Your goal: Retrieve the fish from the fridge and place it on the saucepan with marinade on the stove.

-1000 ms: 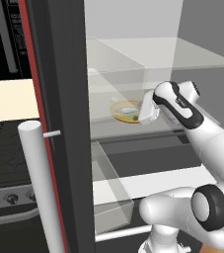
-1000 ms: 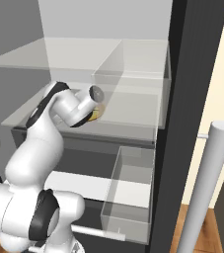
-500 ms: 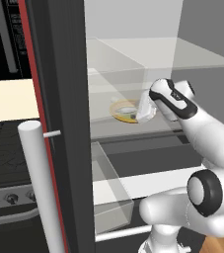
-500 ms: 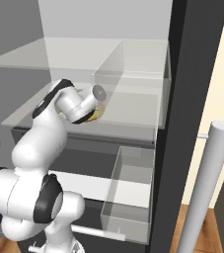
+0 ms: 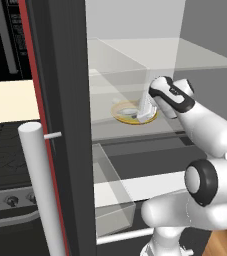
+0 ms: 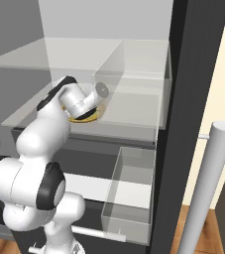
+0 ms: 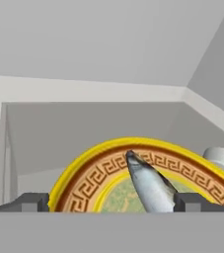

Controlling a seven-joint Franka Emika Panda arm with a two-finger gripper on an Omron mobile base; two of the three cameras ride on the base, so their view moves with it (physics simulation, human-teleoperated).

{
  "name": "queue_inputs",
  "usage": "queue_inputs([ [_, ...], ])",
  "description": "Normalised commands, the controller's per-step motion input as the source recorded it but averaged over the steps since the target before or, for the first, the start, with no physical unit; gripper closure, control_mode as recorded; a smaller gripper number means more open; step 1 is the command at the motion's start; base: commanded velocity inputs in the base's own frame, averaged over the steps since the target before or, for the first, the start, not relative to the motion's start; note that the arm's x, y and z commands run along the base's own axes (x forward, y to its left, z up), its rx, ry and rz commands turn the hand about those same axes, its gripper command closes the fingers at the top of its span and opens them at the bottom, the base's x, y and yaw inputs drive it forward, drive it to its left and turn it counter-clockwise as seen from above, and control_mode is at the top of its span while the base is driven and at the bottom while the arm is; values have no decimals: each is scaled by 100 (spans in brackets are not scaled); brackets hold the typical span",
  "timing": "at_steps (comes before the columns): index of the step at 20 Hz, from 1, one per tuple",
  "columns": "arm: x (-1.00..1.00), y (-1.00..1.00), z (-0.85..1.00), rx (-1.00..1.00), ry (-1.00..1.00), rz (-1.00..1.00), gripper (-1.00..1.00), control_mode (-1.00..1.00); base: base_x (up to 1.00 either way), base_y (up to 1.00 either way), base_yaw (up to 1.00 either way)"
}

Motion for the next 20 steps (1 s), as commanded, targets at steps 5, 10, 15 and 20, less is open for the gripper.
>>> queue_inputs([
  [5,8,-4,-13,-6,0,0,-100,-100,0,0,0],
  [10,10,-5,-12,-7,0,0,-100,-100,0,0,0],
  [15,10,-4,-9,-6,0,1,-100,-100,0,0,0],
  [20,13,-1,0,-2,0,1,-100,-100,0,0,0],
])
